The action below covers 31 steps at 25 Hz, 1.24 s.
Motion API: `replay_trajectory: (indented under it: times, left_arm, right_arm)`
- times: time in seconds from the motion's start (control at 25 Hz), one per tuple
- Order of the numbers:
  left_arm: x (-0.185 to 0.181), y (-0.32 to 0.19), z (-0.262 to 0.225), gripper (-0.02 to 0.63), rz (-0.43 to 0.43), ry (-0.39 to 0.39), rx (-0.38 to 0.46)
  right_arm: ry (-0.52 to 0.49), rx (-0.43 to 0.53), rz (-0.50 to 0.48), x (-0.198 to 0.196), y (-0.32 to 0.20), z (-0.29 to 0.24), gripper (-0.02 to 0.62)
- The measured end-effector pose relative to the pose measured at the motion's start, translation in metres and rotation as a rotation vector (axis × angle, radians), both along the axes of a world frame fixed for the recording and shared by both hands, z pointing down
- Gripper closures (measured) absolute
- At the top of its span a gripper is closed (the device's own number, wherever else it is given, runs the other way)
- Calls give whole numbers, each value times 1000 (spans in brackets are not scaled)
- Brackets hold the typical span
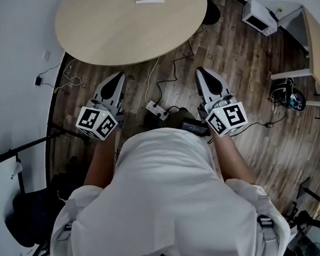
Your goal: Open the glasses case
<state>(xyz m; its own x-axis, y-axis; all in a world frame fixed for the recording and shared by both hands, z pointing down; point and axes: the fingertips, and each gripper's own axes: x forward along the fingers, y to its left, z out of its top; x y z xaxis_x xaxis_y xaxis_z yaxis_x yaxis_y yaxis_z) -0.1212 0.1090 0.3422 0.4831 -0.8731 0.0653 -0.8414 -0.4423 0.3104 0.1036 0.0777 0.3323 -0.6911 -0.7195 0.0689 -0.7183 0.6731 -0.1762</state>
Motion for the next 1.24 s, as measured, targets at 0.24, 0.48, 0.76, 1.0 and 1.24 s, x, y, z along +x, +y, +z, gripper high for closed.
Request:
replay_trajectory:
  times: [0.24,0.48,0.76,1.0,1.24]
  left_arm:
    - [41,11,7,592,-3,-13,-19]
    - [108,9,17,592,-17,14,-36]
    - [153,5,33,592,-103,-64,-37]
    - [156,6,32,592,-201,-113,-52]
    - [157,7,31,592,-230,-118,-56]
  right_arm:
    - [11,14,-91,11,-2,5,571]
    - [19,-26,-129,67,-5,22,571]
    - [17,-28,-149,109,-13,34,571]
    - [40,-14,-162,113,-21,33,571]
    - [24,-15,-165,117,-24,32,571]
